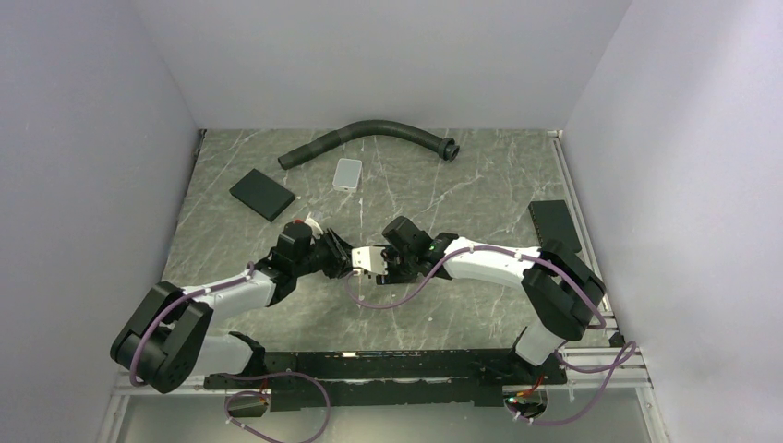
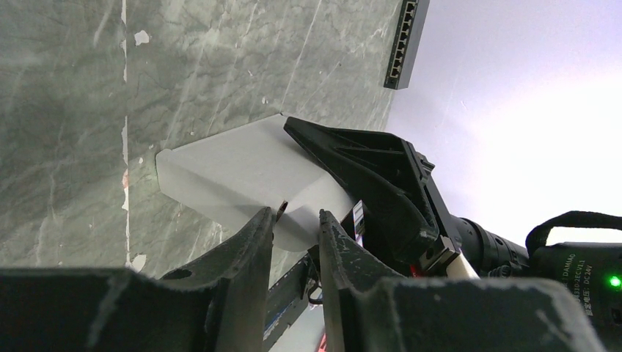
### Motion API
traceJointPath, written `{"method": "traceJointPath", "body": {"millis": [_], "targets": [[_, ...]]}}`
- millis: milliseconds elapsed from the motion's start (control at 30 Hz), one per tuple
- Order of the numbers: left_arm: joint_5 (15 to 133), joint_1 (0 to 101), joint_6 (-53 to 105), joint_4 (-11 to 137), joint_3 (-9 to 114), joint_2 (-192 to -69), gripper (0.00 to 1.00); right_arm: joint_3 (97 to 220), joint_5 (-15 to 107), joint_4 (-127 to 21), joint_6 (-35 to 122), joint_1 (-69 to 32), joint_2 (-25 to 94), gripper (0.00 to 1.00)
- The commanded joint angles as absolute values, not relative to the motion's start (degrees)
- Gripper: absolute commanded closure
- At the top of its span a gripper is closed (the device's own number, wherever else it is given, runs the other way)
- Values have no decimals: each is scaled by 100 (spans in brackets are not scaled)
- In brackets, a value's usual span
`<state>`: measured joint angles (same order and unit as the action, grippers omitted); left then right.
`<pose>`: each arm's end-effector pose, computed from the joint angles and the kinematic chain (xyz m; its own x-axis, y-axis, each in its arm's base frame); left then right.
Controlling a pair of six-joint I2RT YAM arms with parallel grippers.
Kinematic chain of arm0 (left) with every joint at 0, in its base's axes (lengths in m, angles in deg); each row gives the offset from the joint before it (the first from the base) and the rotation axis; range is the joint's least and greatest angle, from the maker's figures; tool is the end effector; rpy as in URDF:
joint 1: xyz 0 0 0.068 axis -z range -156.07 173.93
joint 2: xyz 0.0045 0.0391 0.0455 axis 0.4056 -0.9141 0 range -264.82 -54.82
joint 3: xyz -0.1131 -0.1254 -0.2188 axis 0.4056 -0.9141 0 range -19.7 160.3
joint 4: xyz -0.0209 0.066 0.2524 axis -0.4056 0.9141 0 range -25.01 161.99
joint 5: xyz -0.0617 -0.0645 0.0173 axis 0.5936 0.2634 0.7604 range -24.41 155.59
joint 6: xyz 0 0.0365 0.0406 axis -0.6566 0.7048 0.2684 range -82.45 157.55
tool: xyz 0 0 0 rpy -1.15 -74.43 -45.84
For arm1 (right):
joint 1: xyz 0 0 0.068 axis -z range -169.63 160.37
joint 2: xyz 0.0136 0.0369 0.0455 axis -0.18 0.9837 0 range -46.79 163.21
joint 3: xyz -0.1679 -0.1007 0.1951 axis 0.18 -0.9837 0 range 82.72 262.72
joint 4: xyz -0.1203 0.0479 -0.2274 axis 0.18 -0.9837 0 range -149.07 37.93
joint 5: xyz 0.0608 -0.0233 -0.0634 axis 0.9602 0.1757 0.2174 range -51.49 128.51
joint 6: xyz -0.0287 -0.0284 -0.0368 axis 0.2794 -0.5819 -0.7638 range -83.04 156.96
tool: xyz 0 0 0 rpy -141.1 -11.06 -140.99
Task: Fold the paper box
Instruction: Close the paper box at the center of the board.
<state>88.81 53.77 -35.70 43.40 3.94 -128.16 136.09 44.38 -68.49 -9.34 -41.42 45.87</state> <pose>0.2033 -0.1332 0.1709 -0.8445 -0.5300 -0.0762 -0.1728 0.4045 -0.8981 0.1965 0.2556 0.1808 0.2377 -0.8607 -0.4502 -0.9341 -0.0756 -0.3488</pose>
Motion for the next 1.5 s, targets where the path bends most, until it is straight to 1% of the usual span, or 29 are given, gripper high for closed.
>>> {"method": "traceJointPath", "body": {"millis": [0, 67, 133, 333, 567, 700, 1133, 1333, 1467], "targets": [[9204, 5443, -3656, 4194, 347, -12725, 71, 13660, 4458, -6850, -890, -4216, 4795, 53], [9202, 5442, -3639, 4223, 353, -12716, 72, 13660, 4458, -6850, -892, -4226, 4795, 53], [9188, 5443, -3621, 4259, 355, -12699, 76, 13660, 4458, -6858, -896, -4236, 4786, 53], [9169, 5438, -3533, 4407, 401, -12664, 76, 13660, 4423, -6859, -917, -4280, 4780, 52], [9169, 5442, -3398, 4665, 380, -12459, 71, 13634, 4336, -6809, -935, -4298, 4773, 52], [9098, 5442, -3306, 4886, 391, -12302, 65, 13616, 4264, -6765, -943, -4311, 4768, 53], [9204, 5442, -3329, 4681, 352, -12361, 64, 13624, 4190, -6744, -912, -4333, 4819, 54], [9270, 5443, -3538, 4439, 184, -12436, 60, 13669, 4137, -6747, -849, -4333, 4867, 54], [9203, 5442, -3590, 4428, 166, -12471, 62, 13677, 4098, -6721, -815, -4335, 4865, 54]]}}
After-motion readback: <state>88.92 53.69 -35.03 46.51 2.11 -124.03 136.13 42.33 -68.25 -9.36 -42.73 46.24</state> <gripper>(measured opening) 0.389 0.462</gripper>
